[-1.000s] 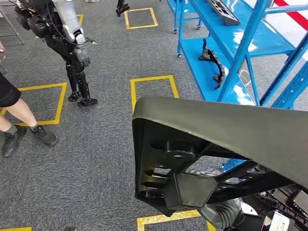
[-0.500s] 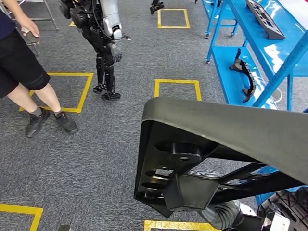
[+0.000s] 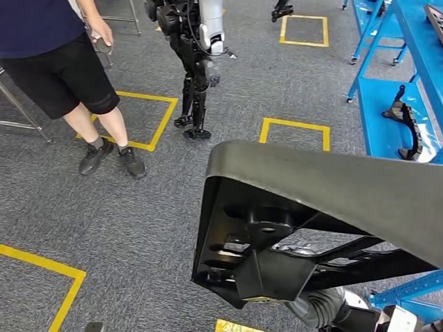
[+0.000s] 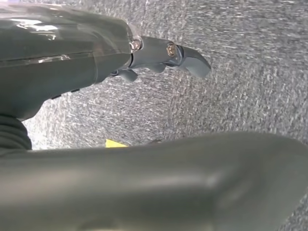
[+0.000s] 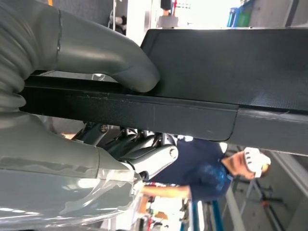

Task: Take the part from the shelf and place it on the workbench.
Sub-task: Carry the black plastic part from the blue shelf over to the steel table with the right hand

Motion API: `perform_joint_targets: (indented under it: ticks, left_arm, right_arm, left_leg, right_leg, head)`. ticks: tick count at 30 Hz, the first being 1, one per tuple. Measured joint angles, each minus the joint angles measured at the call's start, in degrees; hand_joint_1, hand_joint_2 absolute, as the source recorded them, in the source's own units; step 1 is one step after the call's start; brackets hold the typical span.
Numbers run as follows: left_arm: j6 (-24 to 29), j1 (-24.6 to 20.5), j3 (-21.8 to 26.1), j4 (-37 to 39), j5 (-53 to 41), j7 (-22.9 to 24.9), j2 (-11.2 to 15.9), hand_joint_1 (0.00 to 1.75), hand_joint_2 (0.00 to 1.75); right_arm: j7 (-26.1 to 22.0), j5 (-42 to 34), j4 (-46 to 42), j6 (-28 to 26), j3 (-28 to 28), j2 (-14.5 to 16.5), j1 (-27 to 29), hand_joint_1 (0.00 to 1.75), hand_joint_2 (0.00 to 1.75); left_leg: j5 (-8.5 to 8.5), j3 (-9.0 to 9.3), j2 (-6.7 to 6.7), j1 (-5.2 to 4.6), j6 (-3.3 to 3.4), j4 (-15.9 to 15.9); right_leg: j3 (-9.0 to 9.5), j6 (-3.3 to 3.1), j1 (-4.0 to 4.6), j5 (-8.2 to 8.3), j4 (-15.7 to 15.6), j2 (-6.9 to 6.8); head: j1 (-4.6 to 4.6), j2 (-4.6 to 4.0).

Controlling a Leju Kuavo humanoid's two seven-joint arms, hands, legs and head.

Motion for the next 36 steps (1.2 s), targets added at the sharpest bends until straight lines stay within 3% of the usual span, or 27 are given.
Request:
perform_joint_targets:
  ticks: [1,3,6,8,10,12,13,14,16,17,19,21,23,25,27,28,29,30,32,34,36]
  left_arm:
    - [0.01,-0.07,0.0,0.0,0.08,-0.05,0.03,0.0,1.75]
    - [0.04,-0.26,0.0,0.0,0.13,-0.16,0.08,0.0,1.75]
    - [0.17,-0.04,0.0,0.0,0.14,-0.24,0.28,0.0,1.75]
    - [0.22,0.01,0.0,0.0,0.12,-0.28,0.38,0.0,1.75]
    - [0.26,-0.26,0.0,0.0,0.12,-0.27,0.41,0.0,1.75]
    - [0.22,-0.43,0.0,0.0,0.13,-0.21,0.35,0.0,1.75]
    - [0.14,-0.44,0.0,0.0,0.13,-0.18,0.29,0.0,1.75]
    - [0.06,-0.45,0.0,0.0,0.13,-0.13,0.2,0.0,1.75]
    - [-0.04,-0.53,0.0,0.0,0.13,-0.03,0.02,0.0,1.75]
    - [-0.06,-0.61,0.0,0.0,0.12,0.04,-0.05,0.0,1.75]
    - [-0.06,-0.65,0.0,0.0,0.11,0.19,-0.13,0.0,1.75]
    - [-0.06,-0.46,0.0,0.0,0.09,0.32,-0.16,0.0,1.75]
    - [-0.06,-0.39,0.0,0.0,0.07,0.39,-0.27,0.0,1.75]
    - [-0.06,-0.65,0.0,0.0,0.06,0.4,-0.37,0.0,1.75]
    - [-0.06,-0.71,0.0,0.0,0.05,0.4,-0.39,0.0,1.75]
    - [-0.06,-0.61,0.0,0.0,0.06,0.4,-0.4,0.0,1.75]
    - [-0.07,-0.49,0.0,0.0,0.05,0.4,-0.4,0.0,1.75]
    - [-0.06,-0.41,0.0,0.0,0.05,0.4,-0.4,0.0,1.75]
    - [-0.06,-0.47,0.0,0.0,0.05,0.39,-0.41,0.0,1.75]
    - [-0.06,-0.61,0.0,0.0,0.05,0.39,-0.43,0.0,1.75]
    - [-0.06,-0.52,0.0,0.0,0.05,0.4,-0.41,0.0,1.75]
  right_arm:
    - [-0.1,0.09,-0.02,-0.01,-0.05,0.0,-0.11,1.75,1.75]
    - [-0.21,0.26,-0.08,-0.07,-0.18,-0.01,-0.22,1.75,1.75]
    - [-0.25,0.5,-0.17,-0.19,-0.28,-0.02,-0.38,1.75,1.75]
    - [-0.31,0.61,-0.31,-0.2,-0.37,-0.04,-0.41,1.75,1.75]
    - [-0.37,0.64,-0.44,-0.21,-0.6,-0.11,-0.07,1.75,1.75]
    - [-0.35,0.63,-0.47,-0.22,-0.84,-0.16,0.36,1.75,1.75]
    - [-0.33,0.63,-0.47,-0.22,-0.94,-0.16,0.45,1.75,1.75]
    - [-0.3,0.63,-0.47,-0.22,-1.05,-0.16,0.48,1.75,1.75]
    - [-0.22,0.63,-0.46,-0.27,-1.26,-0.16,0.48,1.75,1.75]
    - [-0.17,0.63,-0.49,-0.32,-1.31,-0.15,0.52,1.75,1.75]
    - [-0.02,0.64,-0.53,-0.45,-1.36,-0.12,0.68,1.75,1.75]
    - [0.18,0.66,-0.57,-0.63,-1.38,-0.04,0.72,1.75,1.75]
    - [0.3,0.66,-0.64,-0.81,-1.38,0.1,0.69,1.75,1.75]
    - [0.33,0.66,-0.72,-0.87,-1.38,0.2,0.82,1.75,1.75]
    - [0.36,0.67,-0.72,-0.88,-1.37,0.22,0.93,1.75,1.75]
    - [0.38,0.68,-0.72,-0.88,-1.37,0.22,0.94,1.75,1.75]
    - [0.39,0.68,-0.72,-0.88,-1.37,0.23,0.94,1.75,1.75]
    - [0.39,0.68,-0.73,-0.88,-1.37,0.24,0.93,1.75,1.75]
    - [0.39,0.67,-0.75,-0.88,-1.37,0.26,0.92,1.75,1.75]
    - [0.4,0.67,-0.78,-0.88,-1.38,0.3,0.92,1.75,1.75]
    - [0.43,0.67,-0.8,-0.88,-1.38,0.37,0.87,1.75,1.75]
  left_leg:
    - [1.52,1.73,1.27,-0.29,0.22,-3.58]
    - [2.29,3.39,3.3,-0.95,0.88,-7.26]
    - [1.89,3.71,2.25,-1.34,1.89,-7.96]
    - [1.92,4.42,1.15,-1.01,2.59,-8.57]
    - [1.83,4.8,-0.12,-0.79,3.1,-8.75]
    - [1.69,4.97,-1.62,-0.81,3.31,-8.74]
    - [1.61,5.12,-2.38,-0.81,3.33,-8.72]
    - [1.49,5.34,-3.17,-0.79,3.28,-8.71]
    - [1.16,5.74,-4.65,-0.73,2.94,-8.6]
    - [0.99,5.72,-5.36,-0.72,2.67,-8.44]
    - [0.91,5.36,-6.55,-0.61,2.06,-8.3]
    - [0.9,5.14,-7.23,-0.42,1.48,-8.34]
    - [-0.31,4.39,-5.19,-0.5,0.92,-6.61]
    - [-3.34,1.4,-2.28,-0.49,0.39,-0.55]
    - [-5.48,-2.1,-1.47,-0.31,0.08,6.02]
    - [-5.15,-2.68,-1.37,-0.28,0.06,6.91]
    - [-3.83,-2.17,-1.24,-0.28,0.15,5.64]
    - [-1.74,-0.62,-0.8,-0.34,0.39,2.35]
    - [1.19,2.91,1.57,-0.96,1.22,-4.72]
    - [1.56,4.26,3.49,-1.75,2.04,-7.63]
    - [1.5,4.34,2.9,-1.97,2.61,-8.02]
  right_leg:
    - [0.34,0.24,0.11,-0.32,0.02,-0.57]
    - [0.71,0.85,0.3,-0.78,-0.02,-1.55]
    - [1.55,1.75,0.12,-1.4,-0.3,-2.71]
    - [1.31,2.01,-0.05,-2.97,1.68,-0.48]
    - [-2.06,1.88,-0.03,-6.0,8.27,2.63]
    - [-6.19,1.86,0.09,-7.52,14.6,3.58]
    - [-7.06,1.86,0.15,-6.58,15.03,3.71]
    - [-6.89,1.86,0.17,-4.54,13.26,3.91]
    - [-4.7,1.86,0.06,0.21,6.32,5.77]
    - [-3.66,1.84,-0.06,1.51,3.32,7.06]
    - [-2.86,1.62,-0.09,1.78,0.94,8.64]
    - [-2.63,1.11,-0.03,1.7,0.55,7.66]
    - [-2.27,0.51,-0.13,1.63,0.33,6.21]
    - [-1.96,0.06,-0.06,1.35,0.25,4.5]
    - [-1.7,-0.1,0.09,0.98,0.27,2.81]
    - [-1.5,-0.1,0.13,0.77,0.27,2.07]
    - [-1.21,-0.06,0.18,0.54,0.27,1.38]
    - [-0.82,-0.01,0.22,0.27,0.27,0.7]
    - [-0.04,0.27,0.38,-0.28,0.19,-0.55]
    - [0.35,0.72,0.49,-0.65,0.04,-1.61]
    - [0.76,1.25,0.42,-0.92,-0.24,-2.55]
  head:
    - [0.0,0.0]
    - [0.01,0.0]
    - [0.02,0.0]
    - [0.05,0.0]
    - [0.13,0.0]
    - [0.16,0.0]
    - [0.15,0.0]
    - [0.15,0.0]
    - [0.16,0.0]
    - [0.15,0.0]
    - [0.13,0.0]
    - [0.13,0.0]
    - [0.1,0.0]
    - [0.08,0.0]
    - [0.09,0.0]
    - [0.09,0.0]
    - [0.09,0.0]
    - [0.09,0.0]
    - [0.09,0.0]
    - [0.09,0.0]
    - [0.09,0.0]
